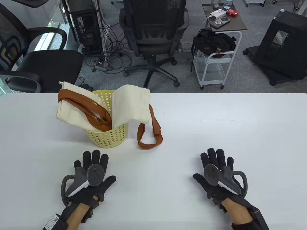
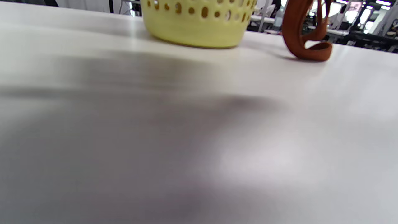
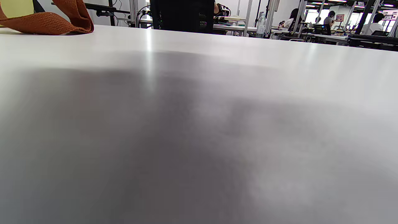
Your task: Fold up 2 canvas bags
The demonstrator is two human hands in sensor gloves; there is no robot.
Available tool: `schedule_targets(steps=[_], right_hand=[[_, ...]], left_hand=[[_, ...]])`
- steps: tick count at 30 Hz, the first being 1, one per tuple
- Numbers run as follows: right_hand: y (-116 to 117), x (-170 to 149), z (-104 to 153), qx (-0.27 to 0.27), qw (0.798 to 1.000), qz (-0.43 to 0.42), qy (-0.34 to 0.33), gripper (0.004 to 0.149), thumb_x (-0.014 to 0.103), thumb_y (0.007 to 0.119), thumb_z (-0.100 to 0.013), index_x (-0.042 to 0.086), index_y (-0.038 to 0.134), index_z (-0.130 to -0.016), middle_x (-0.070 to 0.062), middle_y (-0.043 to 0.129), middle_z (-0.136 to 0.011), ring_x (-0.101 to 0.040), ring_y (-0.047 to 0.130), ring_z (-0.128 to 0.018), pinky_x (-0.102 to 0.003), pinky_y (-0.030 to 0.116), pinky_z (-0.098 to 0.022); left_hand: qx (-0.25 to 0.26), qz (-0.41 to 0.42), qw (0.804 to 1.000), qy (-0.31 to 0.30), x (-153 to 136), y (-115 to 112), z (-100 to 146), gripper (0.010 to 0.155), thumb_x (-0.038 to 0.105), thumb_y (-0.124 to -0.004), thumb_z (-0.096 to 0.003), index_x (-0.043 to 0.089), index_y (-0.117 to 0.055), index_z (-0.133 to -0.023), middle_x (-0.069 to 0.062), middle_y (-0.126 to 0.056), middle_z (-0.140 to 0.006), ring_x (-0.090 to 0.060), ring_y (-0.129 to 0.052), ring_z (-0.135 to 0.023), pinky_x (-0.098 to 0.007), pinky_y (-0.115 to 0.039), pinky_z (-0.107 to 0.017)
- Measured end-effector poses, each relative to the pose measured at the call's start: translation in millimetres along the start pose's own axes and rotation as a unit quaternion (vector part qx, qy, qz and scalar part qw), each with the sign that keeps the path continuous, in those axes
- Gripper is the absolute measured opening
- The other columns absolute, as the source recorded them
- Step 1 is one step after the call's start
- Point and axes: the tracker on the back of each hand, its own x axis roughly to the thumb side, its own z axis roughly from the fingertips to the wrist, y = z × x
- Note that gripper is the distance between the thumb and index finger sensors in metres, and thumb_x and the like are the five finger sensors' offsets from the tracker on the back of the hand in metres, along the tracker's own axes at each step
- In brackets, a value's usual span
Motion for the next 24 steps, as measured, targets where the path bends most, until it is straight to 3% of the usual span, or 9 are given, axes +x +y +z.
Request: schedule_targets(steps=[16, 24], right_hand=[[-1, 2, 1, -0.007, 1.000, 0.001, -0.004, 0.083, 0.070, 0.051, -0.039, 0.032, 0.020, -0.106, -0.001, 0.004, -0.115, -0.034, 0.000, -0.105, -0.067, 0.013, -0.073], [-1, 3, 2, -0.007, 1.000, 0.003, -0.007, 0.083, 0.069, 0.052, -0.039, 0.032, 0.020, -0.106, -0.001, 0.005, -0.115, -0.034, 0.002, -0.105, -0.066, 0.014, -0.073]], left_hand=[[0.001, -0.003, 1.000, -0.006, 3, 1, 1, 0.087, 0.069, -0.058, -0.0397, 0.039, -0.006, -0.103, 0.008, 0.013, -0.108, -0.029, 0.018, -0.103, -0.065, 0.003, -0.071], [0.086, -0.025, 0.994, -0.055, 34, 26, 11, 0.085, 0.068, -0.061, -0.0412, 0.039, -0.012, -0.104, 0.008, 0.005, -0.112, -0.028, 0.011, -0.108, -0.065, -0.003, -0.074]])
